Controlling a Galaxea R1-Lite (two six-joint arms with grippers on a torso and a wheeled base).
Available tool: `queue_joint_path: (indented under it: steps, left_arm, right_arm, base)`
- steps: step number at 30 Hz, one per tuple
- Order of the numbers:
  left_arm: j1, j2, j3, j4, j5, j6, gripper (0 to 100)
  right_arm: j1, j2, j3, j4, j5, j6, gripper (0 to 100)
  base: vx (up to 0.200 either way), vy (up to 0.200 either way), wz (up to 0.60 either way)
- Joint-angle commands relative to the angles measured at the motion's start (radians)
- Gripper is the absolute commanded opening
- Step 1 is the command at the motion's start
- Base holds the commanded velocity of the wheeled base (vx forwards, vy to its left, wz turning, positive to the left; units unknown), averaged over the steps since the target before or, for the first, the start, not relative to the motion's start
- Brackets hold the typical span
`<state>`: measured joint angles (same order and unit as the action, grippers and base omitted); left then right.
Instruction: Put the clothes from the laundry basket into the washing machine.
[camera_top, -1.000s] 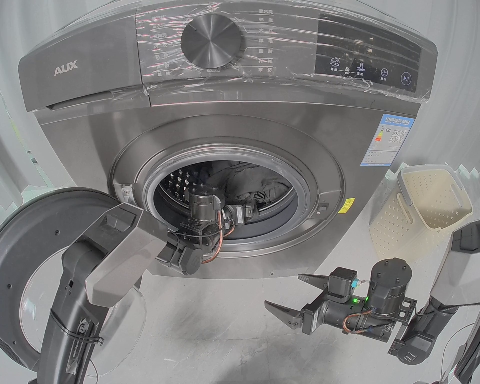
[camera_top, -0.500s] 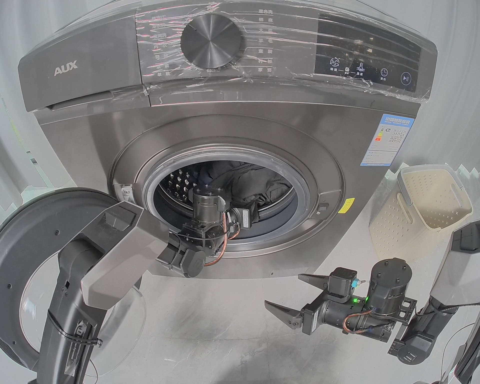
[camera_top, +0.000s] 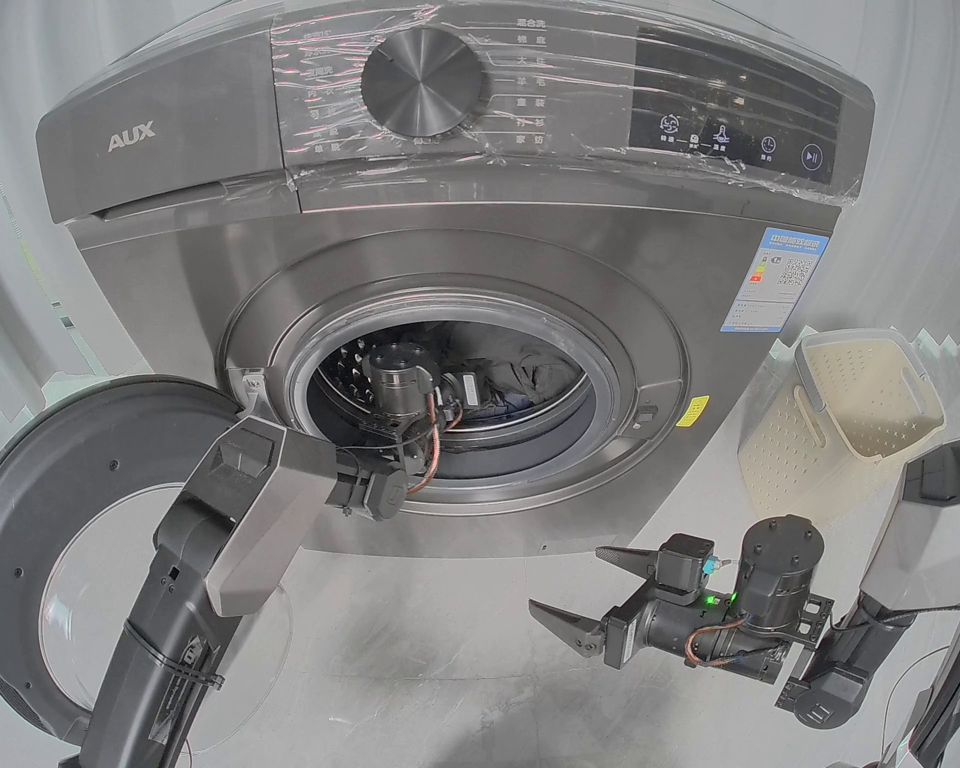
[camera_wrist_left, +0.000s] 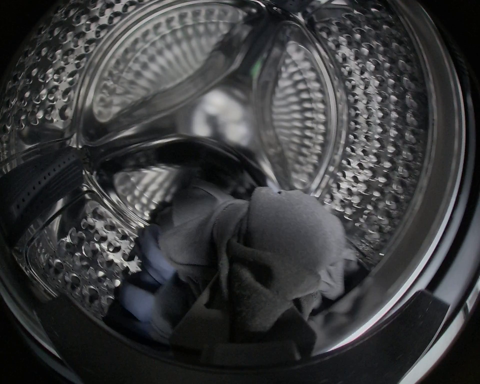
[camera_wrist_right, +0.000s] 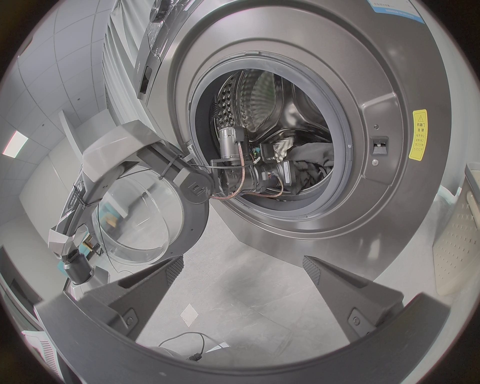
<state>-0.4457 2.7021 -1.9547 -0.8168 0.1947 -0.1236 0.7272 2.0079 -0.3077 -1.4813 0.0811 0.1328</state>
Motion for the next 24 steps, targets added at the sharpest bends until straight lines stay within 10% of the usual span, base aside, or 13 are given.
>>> queue_joint_path:
  steps: [1, 6, 7, 16, 24]
  left_arm:
    - [0.029, 0.065, -0.045, -0.010, 0.008, -0.001, 0]
    - [0.022, 0.070, -0.045, -0.010, 0.008, -0.001, 0]
    - [0.021, 0.070, -0.045, -0.008, 0.008, -0.001, 100]
    - [-0.022, 0.018, -0.043, -0.033, 0.008, -0.024, 100]
    - [-0.059, -0.168, 0.263, -0.056, 0.008, -0.008, 100]
  right_arm:
    - [0.001, 0.002, -0.004, -0.001, 0.000, -0.001, 100]
    - [0.001, 0.002, 0.001, -0.001, 0.000, -0.001, 100]
    - [0.001, 0.002, 0.001, -0.001, 0.000, -0.001, 100]
    - [0.000, 0.000, 0.001, -0.001, 0.000, -0.001, 100]
    - [-0.002, -0.003, 0.002, -0.001, 0.000, -0.001, 100]
  base:
    - [0.000, 0.000, 0.00]
    - [0.000, 0.000, 0.00]
    - [0.000, 0.000, 0.00]
    - [0.000, 0.000, 0.00]
    - [0.000, 0.000, 0.00]
